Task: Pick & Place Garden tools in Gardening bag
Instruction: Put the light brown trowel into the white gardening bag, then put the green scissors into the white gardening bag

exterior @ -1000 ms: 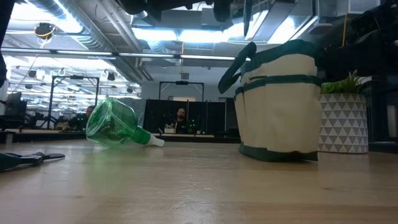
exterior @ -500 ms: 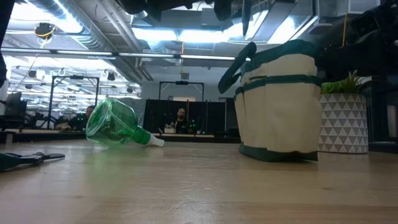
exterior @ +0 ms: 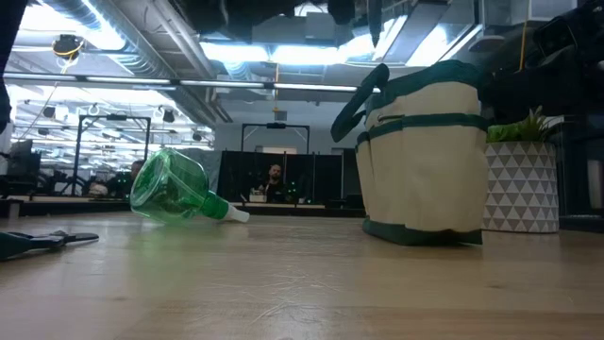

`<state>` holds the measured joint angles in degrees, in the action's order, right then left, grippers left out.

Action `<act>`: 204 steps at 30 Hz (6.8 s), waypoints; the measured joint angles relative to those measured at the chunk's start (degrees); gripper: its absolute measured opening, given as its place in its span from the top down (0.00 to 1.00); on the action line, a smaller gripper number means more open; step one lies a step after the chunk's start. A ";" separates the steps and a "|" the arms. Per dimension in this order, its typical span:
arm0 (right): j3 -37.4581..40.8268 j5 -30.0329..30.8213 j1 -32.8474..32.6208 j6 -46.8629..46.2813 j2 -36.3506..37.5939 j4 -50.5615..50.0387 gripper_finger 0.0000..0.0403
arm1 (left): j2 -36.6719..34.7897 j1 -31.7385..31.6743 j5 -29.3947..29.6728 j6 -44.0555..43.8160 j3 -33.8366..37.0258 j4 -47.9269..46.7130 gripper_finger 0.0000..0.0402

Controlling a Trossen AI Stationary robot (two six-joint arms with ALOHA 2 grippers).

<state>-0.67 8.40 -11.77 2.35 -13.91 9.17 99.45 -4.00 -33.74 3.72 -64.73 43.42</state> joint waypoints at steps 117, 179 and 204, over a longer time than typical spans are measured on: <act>0.02 -0.01 0.02 0.02 0.00 -0.03 0.64 | -32.57 3.99 37.70 -8.96 24.02 -55.64 0.99; 0.02 0.00 0.01 0.01 -0.04 -0.02 0.64 | -28.52 42.16 49.27 -50.05 31.58 -55.08 0.80; 0.02 0.00 0.01 0.02 -0.04 0.00 0.64 | -13.82 49.09 50.76 -50.04 31.58 -37.92 0.65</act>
<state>-0.64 8.40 -11.76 2.37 -13.96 9.17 85.63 45.10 17.02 -46.33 -33.15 5.50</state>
